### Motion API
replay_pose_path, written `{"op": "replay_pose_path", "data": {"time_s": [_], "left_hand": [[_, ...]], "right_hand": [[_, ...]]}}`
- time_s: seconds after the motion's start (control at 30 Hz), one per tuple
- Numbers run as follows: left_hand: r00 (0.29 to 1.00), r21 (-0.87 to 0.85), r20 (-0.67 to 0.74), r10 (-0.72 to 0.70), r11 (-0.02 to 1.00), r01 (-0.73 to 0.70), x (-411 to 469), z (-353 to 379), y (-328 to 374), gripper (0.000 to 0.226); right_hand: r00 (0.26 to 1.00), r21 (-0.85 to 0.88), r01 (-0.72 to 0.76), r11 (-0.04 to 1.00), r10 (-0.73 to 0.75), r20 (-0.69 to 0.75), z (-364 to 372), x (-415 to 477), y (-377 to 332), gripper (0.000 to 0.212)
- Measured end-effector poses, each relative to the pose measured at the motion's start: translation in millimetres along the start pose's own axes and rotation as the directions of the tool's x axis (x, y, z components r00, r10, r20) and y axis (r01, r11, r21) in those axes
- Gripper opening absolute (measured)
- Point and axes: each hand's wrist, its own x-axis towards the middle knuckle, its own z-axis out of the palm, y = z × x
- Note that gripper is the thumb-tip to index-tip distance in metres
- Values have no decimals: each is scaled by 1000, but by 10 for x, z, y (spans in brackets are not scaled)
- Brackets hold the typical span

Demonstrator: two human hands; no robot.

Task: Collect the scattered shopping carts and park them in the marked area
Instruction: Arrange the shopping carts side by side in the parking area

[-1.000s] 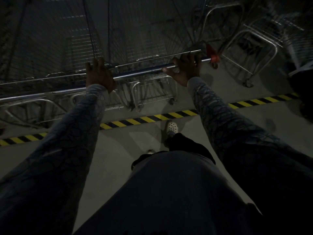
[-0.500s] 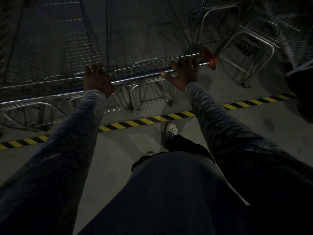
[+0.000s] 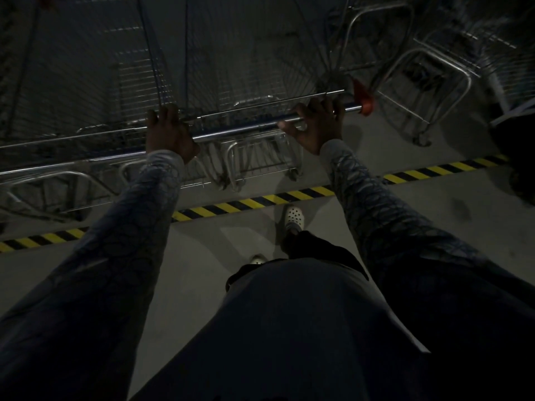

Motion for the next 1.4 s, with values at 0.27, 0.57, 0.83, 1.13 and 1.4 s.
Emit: {"op": "replay_pose_path", "data": {"time_s": [0.27,0.57,0.83,1.13,1.4], "left_hand": [[1000,23,19,3,1000,-4,0,5,-11,54],[999,19,48,-10,1000,9,-10,-45,10,59],[999,-6,42,6,1000,-6,-20,-54,12,55],[999,5,49,2,1000,-2,-34,-9,-14,53],[985,-19,-95,143,989,-145,-216,-239,695,70]], "right_hand": [[1000,4,-1,1000,1,-26,37,-1,11,69],[1000,3,-2,1000,2,-2,16,-10,25,69],[998,24,7,1000,-6,-59,14,-26,13,67],[997,41,14,999,-11,-80,3,-33,10,66],[1000,89,-9,996,8,4,-32,-43,-16,61]]}}
